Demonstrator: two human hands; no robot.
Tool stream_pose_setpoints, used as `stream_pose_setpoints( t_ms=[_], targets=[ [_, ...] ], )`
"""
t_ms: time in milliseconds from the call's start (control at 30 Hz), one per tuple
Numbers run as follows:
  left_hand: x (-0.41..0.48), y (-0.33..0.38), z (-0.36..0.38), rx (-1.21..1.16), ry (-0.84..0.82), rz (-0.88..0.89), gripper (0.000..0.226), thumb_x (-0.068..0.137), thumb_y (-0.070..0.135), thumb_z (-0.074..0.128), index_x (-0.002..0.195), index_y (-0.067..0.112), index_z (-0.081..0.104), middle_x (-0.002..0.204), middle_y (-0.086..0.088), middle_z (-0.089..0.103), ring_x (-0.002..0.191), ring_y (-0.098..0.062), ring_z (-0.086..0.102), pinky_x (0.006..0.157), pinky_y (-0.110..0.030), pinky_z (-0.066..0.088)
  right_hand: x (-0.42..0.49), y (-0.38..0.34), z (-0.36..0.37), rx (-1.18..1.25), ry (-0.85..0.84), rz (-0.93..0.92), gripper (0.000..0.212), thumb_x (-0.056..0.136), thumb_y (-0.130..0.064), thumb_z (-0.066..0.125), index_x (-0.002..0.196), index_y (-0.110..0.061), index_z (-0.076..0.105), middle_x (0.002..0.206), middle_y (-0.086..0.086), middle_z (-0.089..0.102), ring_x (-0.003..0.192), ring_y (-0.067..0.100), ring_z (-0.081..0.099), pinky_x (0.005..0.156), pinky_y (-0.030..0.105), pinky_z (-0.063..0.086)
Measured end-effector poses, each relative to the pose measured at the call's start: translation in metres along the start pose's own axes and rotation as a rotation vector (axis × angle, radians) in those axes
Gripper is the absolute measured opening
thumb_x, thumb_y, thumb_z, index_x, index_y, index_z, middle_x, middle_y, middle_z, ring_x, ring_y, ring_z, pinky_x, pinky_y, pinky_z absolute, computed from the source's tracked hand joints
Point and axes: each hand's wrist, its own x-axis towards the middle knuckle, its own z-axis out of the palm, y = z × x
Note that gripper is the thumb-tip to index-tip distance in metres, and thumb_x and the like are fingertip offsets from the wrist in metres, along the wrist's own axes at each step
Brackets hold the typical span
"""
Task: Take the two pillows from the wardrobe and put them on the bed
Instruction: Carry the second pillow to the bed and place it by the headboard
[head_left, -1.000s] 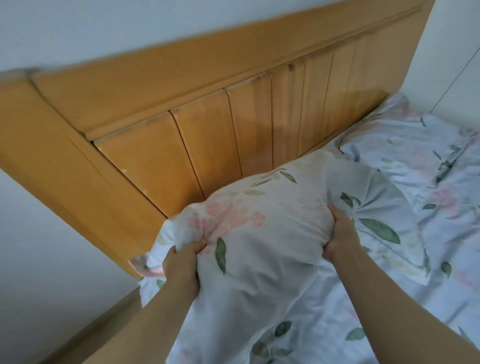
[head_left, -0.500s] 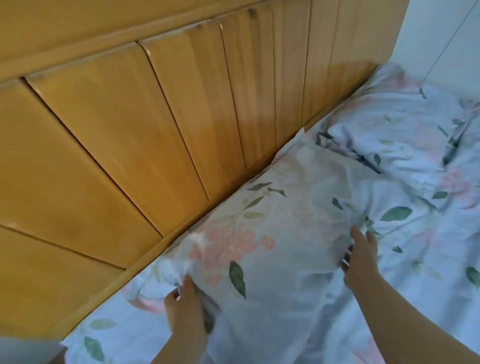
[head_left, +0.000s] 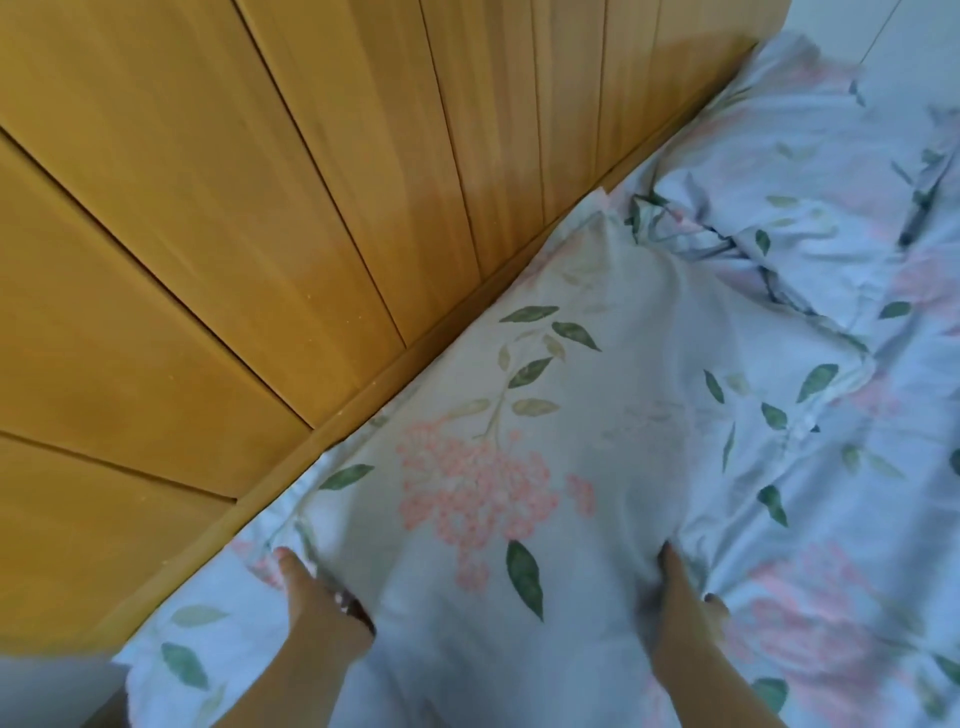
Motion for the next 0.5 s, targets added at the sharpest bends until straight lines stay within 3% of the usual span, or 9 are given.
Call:
stream_pose_setpoints(
  t_ms=[67, 133, 167, 233, 300, 367, 433, 500],
  targets=[
    [-0.005, 0.005, -0.005, 0.027, -0.058, 0.003, 0.035, 0.085, 0.056, 0.054, 0.067, 0.026, 0.053, 0.034, 0.007, 0.045, 0.032, -0.008, 0.038, 0.035, -0.017, 0.034, -0.001, 0.018, -0.003, 0.07, -0.111, 0.063, 0.086, 0.058, -0.054, 0.077, 0.119, 0.002, 0.054, 0.118, 0.022, 0.06, 0.098, 0.035, 0.06, 0.089, 0.048, 0.05],
    [-0.003, 0.012, -0.013, 0.116, -0.074, 0.078, 0.043, 0.089, 0.038, 0.058, 0.056, 0.023, 0.036, 0.027, 0.006, 0.032, 0.019, -0.008, 0.022, 0.028, -0.009, 0.017, -0.01, 0.025, -0.006, 0.059, -0.178, 0.102, 0.078, 0.056, -0.053, 0.078, 0.106, 0.005, 0.061, 0.102, 0.018, 0.064, 0.089, 0.034, 0.061, 0.091, 0.05, 0.05],
    [-0.005, 0.019, -0.018, 0.149, -0.053, 0.132, 0.043, 0.09, 0.032, 0.058, 0.057, 0.022, 0.033, 0.03, 0.005, 0.032, 0.019, -0.008, 0.022, 0.028, -0.008, 0.016, -0.023, 0.021, -0.009, 0.043, -0.181, 0.091, 0.062, 0.064, -0.043, 0.078, 0.098, 0.007, 0.062, 0.097, 0.018, 0.063, 0.085, 0.032, 0.059, 0.09, 0.048, 0.05],
    [-0.008, 0.031, -0.033, 0.256, -0.007, 0.286, 0.037, 0.09, 0.029, 0.06, 0.061, 0.021, 0.038, 0.049, 0.0, 0.033, 0.03, -0.009, 0.03, 0.032, -0.016, 0.023, -0.038, 0.02, -0.016, 0.008, -0.114, 0.031, 0.031, 0.076, -0.022, 0.073, 0.083, 0.006, 0.06, 0.089, 0.018, 0.059, 0.08, 0.031, 0.053, 0.083, 0.044, 0.045],
    [-0.011, 0.039, -0.048, 0.385, 0.063, 0.474, 0.033, 0.089, 0.029, 0.061, 0.065, 0.012, 0.046, 0.06, -0.004, 0.033, 0.048, -0.015, 0.032, 0.046, -0.026, 0.027, -0.054, 0.02, -0.026, -0.014, -0.122, -0.033, 0.022, 0.079, -0.013, 0.07, 0.083, 0.004, 0.055, 0.083, 0.015, 0.055, 0.079, 0.029, 0.05, 0.081, 0.046, 0.044],
    [-0.006, 0.044, -0.059, 0.293, 0.082, 0.529, 0.033, 0.089, 0.031, 0.06, 0.072, 0.005, 0.05, 0.061, -0.011, 0.04, 0.052, -0.021, 0.033, 0.05, -0.03, 0.028, -0.061, 0.033, -0.036, -0.055, -0.158, -0.058, 0.029, 0.077, -0.014, 0.072, 0.087, 0.008, 0.056, 0.073, 0.013, 0.052, 0.069, 0.027, 0.047, 0.069, 0.046, 0.042],
    [-0.007, 0.042, -0.067, 0.29, 0.132, 0.578, 0.026, 0.088, 0.034, 0.06, 0.091, 0.009, 0.051, 0.081, -0.016, 0.053, 0.063, -0.025, 0.045, 0.058, -0.034, 0.042, -0.065, 0.052, -0.047, -0.169, -0.211, -0.03, 0.053, 0.061, -0.027, 0.082, 0.084, 0.015, 0.059, 0.063, 0.012, 0.048, 0.059, 0.024, 0.042, 0.057, 0.036, 0.036],
    [0.0, 0.037, -0.076, 0.261, 0.001, 0.353, 0.03, 0.089, 0.031, 0.06, 0.112, 0.018, 0.045, 0.11, -0.013, 0.053, 0.09, -0.028, 0.054, 0.076, -0.043, 0.048, -0.069, 0.075, -0.053, -0.213, -0.279, 0.03, 0.067, 0.049, -0.034, 0.085, 0.093, 0.011, 0.062, 0.075, 0.018, 0.058, 0.069, 0.029, 0.052, 0.068, 0.039, 0.045]
  ],
)
